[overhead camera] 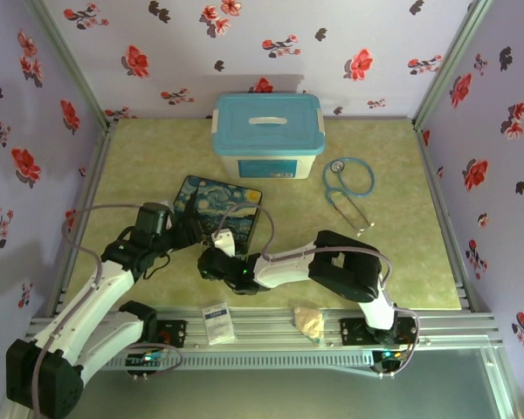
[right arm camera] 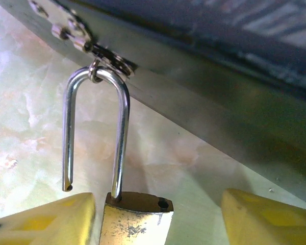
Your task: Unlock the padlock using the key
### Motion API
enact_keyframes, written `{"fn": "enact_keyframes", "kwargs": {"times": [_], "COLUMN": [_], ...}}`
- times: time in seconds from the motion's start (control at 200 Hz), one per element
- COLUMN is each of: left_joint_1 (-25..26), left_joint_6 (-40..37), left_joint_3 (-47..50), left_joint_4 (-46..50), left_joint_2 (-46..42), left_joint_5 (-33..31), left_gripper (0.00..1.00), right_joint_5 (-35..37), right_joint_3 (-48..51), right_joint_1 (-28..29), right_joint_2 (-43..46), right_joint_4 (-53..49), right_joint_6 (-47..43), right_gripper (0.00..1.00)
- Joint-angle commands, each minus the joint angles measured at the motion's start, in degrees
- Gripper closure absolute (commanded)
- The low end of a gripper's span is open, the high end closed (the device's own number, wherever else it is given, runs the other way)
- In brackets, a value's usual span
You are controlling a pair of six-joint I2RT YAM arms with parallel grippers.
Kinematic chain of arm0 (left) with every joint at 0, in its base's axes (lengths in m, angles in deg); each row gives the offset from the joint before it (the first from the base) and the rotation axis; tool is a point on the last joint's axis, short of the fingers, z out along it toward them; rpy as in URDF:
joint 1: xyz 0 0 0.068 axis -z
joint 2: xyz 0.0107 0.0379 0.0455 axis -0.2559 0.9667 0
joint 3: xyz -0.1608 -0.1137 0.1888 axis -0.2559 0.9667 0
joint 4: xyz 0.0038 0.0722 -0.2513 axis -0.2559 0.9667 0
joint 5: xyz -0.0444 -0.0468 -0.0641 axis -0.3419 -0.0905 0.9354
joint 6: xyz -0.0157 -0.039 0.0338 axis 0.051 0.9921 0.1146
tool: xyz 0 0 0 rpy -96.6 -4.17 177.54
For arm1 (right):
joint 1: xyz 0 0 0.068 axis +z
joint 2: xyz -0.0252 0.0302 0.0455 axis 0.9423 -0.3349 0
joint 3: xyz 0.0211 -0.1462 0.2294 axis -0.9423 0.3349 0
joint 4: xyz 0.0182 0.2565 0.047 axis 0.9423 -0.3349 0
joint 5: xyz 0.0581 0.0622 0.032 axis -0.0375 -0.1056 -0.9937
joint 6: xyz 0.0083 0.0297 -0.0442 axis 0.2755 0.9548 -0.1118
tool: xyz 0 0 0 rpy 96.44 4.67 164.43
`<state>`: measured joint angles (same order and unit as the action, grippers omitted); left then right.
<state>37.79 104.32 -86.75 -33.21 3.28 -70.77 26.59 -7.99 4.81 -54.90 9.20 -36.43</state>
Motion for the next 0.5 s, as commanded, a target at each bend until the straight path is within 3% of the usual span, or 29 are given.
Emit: {"fn": "enact_keyframes", "kwargs": {"times": [0.0,0.3,0.495], "left_joint_1": [-0.37,-0.41,-0.41], "left_joint_6": [-0.89,-1.43,-2.20], "left_joint_3": [0.97,0.79,-0.46], "left_joint_4": [-1.34,-1.22,-0.56], "left_joint_2": [-0.68,-1.07,-0.88], "left_joint_5": [0.99,0.76,-0.55], "left_gripper": [0.24,0.23,0.22], "right_joint_5": [-0.72,-0.28,0.31], "right_joint_3": [-1.07,2.27,5.32], "right_joint_1": [-0.18,-0.34,-0.28], "right_joint_2": [-2.46,-2.21,-0.49], "right_joint_4": [-0.68,2.73,4.13], "right_joint_6": [1.01,2.65,3.62], "right_gripper": [0.43,0.65,0.68]}}
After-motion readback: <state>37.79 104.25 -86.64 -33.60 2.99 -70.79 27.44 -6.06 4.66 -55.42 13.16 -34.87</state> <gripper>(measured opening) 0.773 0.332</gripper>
